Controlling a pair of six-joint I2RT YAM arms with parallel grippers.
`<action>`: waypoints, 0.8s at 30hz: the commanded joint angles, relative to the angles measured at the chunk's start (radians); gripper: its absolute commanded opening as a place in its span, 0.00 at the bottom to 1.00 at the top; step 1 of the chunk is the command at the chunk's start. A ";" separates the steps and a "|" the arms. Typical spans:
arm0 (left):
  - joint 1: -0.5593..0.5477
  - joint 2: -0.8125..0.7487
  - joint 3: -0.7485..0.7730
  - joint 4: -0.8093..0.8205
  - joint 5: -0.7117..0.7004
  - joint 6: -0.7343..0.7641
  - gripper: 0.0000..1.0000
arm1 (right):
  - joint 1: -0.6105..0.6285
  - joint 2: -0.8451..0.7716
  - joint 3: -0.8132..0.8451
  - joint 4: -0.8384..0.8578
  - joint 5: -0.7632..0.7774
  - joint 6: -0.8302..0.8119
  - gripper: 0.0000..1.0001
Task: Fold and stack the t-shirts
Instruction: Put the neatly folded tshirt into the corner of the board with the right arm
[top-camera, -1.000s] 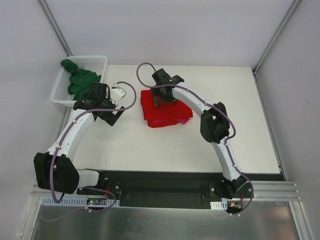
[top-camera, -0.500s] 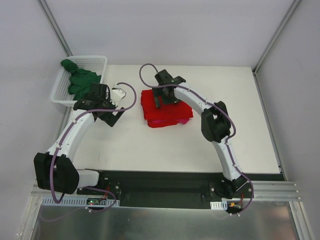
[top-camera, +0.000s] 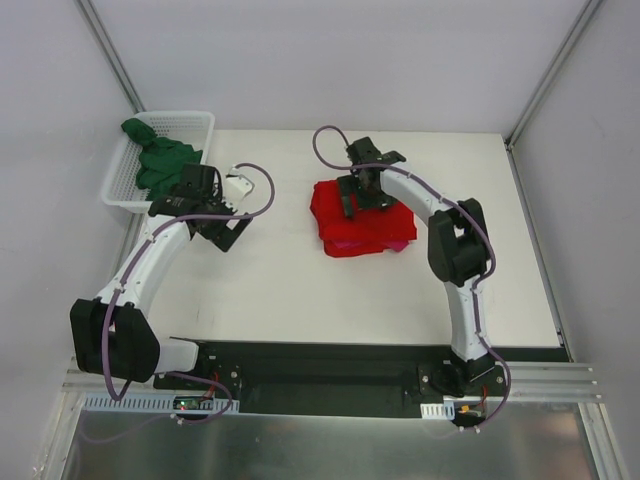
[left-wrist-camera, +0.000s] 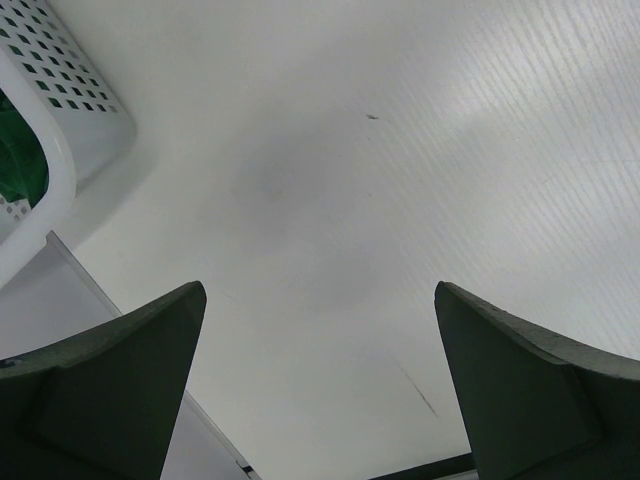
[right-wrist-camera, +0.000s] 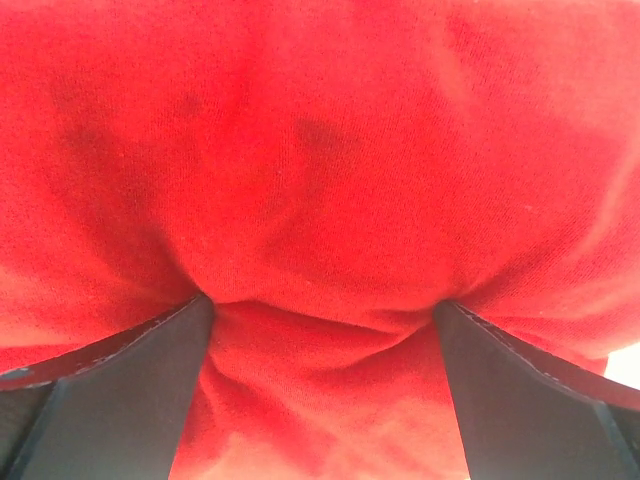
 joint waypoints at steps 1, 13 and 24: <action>0.009 0.008 0.048 -0.008 0.029 0.007 0.99 | -0.004 -0.071 -0.069 -0.093 0.052 -0.063 0.96; 0.009 0.054 0.120 -0.006 0.024 0.039 0.99 | -0.076 -0.261 -0.296 -0.116 0.082 -0.107 0.96; 0.008 0.065 0.146 -0.006 0.052 0.028 0.99 | -0.202 -0.308 -0.379 -0.104 0.038 -0.167 0.96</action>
